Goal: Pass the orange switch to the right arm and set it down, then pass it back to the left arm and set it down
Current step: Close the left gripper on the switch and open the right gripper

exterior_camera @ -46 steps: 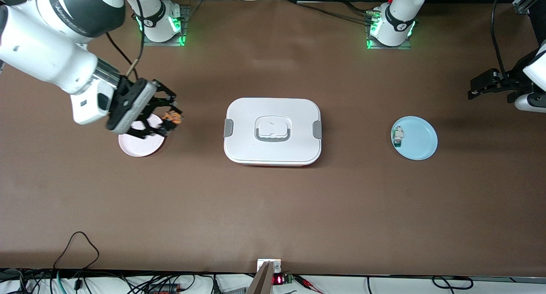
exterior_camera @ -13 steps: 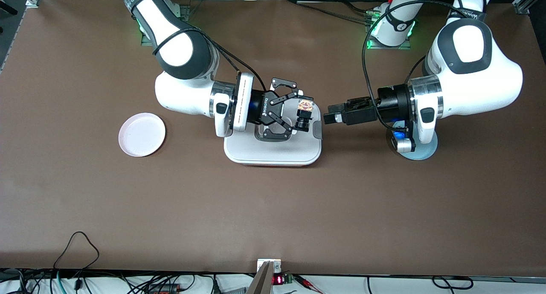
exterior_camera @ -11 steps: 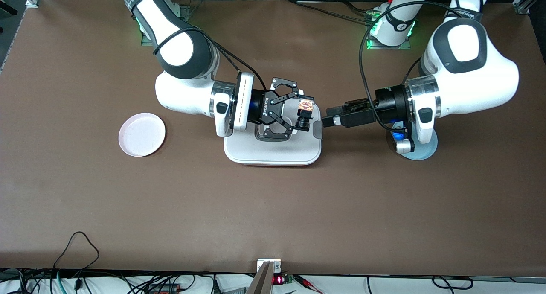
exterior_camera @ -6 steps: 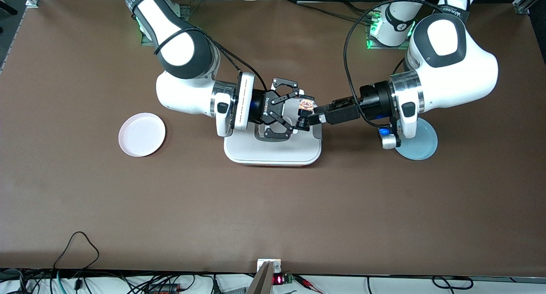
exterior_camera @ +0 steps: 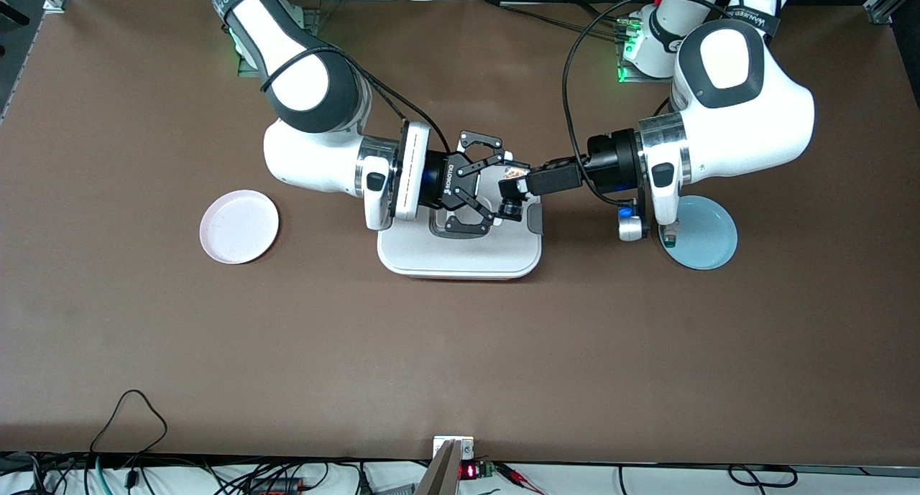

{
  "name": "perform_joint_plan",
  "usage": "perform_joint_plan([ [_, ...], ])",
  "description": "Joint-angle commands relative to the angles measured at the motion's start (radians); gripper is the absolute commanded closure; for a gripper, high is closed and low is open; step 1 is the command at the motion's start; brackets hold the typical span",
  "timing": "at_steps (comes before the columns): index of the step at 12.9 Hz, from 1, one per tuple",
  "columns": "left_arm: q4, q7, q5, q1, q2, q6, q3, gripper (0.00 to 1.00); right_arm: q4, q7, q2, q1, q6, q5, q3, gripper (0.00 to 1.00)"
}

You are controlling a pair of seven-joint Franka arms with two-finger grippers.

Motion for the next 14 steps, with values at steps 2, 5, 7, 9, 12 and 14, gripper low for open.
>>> perform_joint_plan([
  [2, -0.014, 0.045, 0.018, 0.012, -0.017, -0.021, -0.003, 0.36, 0.015, -0.001, 0.001, 0.011, 0.024, 0.017, -0.003, 0.77],
  [5, -0.014, 0.046, 0.019, 0.012, -0.017, -0.021, -0.003, 0.66, 0.007, 0.000, -0.002, 0.011, 0.023, 0.020, -0.003, 0.77],
  [7, -0.014, 0.046, 0.026, 0.014, -0.017, -0.031, -0.002, 0.87, 0.007, 0.005, -0.002, 0.011, 0.021, 0.020, -0.003, 0.77],
  [9, -0.013, 0.046, 0.052, 0.018, -0.017, -0.035, -0.003, 0.88, 0.007, 0.002, -0.002, 0.011, 0.021, 0.020, -0.003, 0.77],
  [12, -0.013, 0.046, 0.052, 0.018, -0.017, -0.035, -0.003, 0.88, 0.001, -0.013, -0.002, 0.013, 0.026, 0.017, -0.003, 0.62],
  [14, -0.013, 0.048, 0.052, 0.018, -0.017, -0.035, -0.003, 0.88, 0.001, -0.007, -0.002, 0.013, 0.026, 0.023, -0.003, 0.01],
])
